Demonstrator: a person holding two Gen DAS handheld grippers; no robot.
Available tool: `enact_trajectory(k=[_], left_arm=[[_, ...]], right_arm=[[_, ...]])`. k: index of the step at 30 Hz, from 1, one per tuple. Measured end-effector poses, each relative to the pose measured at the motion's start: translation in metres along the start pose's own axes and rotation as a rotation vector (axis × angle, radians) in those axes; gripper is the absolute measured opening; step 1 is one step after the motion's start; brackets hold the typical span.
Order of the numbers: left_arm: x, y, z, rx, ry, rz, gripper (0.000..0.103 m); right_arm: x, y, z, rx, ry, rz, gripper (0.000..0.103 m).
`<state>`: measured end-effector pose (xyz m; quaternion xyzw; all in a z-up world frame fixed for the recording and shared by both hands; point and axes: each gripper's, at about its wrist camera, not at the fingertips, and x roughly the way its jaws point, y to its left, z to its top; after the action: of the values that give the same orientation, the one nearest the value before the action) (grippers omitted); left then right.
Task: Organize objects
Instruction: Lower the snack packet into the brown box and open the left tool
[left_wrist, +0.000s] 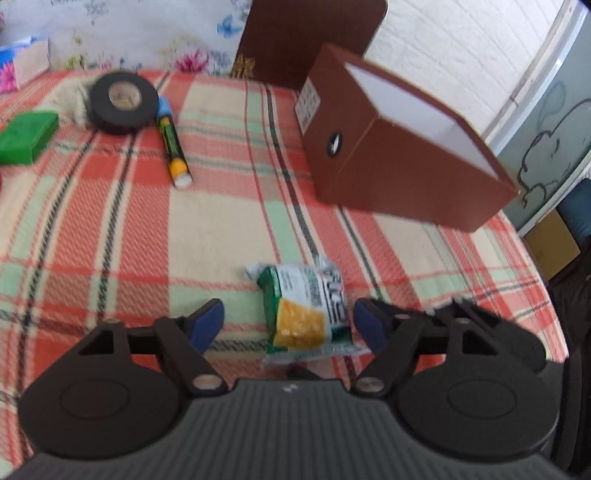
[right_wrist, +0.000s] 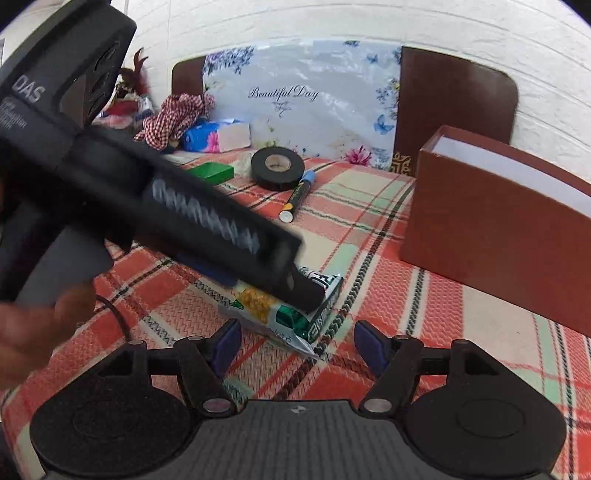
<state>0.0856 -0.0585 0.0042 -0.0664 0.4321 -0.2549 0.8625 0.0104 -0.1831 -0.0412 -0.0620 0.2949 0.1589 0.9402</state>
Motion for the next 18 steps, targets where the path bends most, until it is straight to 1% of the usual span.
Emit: enact_trajectory(k=[1,2,4,6,8,10,12,14,16,17,18], left_arm=[[0.001,-0.004,-0.002,0.036,-0.020,0.020,0.054],[0.002,-0.008,-0.002,0.059,-0.012,0.015,0.044],[-0.001,-0.012,0.005,0.046,-0.006,0.023,0.039],[-0.011,-0.023,0.016,0.070,-0.037,0.016,0.039],[-0.026,-0.043,0.027,0.121,-0.097,0.005,0.039],[-0.037,-0.066,0.043,0.178,-0.153,-0.011,0.039],[-0.040,-0.089,0.061,0.230,-0.191,-0.032,0.039],[-0.037,-0.112,0.078,0.279,-0.218,-0.048,0.039],[-0.027,-0.135,0.096,0.327,-0.237,-0.051,0.039],[-0.020,-0.146,0.105,0.349,-0.245,-0.051,0.039],[-0.012,-0.157,0.113,0.365,-0.251,-0.051,0.041]], right_arm=[[0.007,0.000,0.001,-0.001,0.017,0.020,0.049],[0.011,0.001,0.003,0.004,0.018,0.043,0.041],[0.011,0.001,0.007,0.008,0.008,0.018,0.036],[0.001,0.001,0.009,-0.015,-0.051,-0.022,0.035],[-0.016,-0.002,0.015,-0.037,-0.136,-0.078,0.035],[-0.033,-0.011,0.024,-0.044,-0.216,-0.135,0.036],[-0.045,-0.025,0.033,-0.043,-0.277,-0.196,0.037],[-0.052,-0.044,0.042,-0.041,-0.315,-0.250,0.037],[-0.054,-0.066,0.051,-0.032,-0.333,-0.287,0.037],[-0.052,-0.078,0.056,-0.028,-0.338,-0.310,0.040],[-0.049,-0.089,0.060,-0.024,-0.338,-0.331,0.043]])
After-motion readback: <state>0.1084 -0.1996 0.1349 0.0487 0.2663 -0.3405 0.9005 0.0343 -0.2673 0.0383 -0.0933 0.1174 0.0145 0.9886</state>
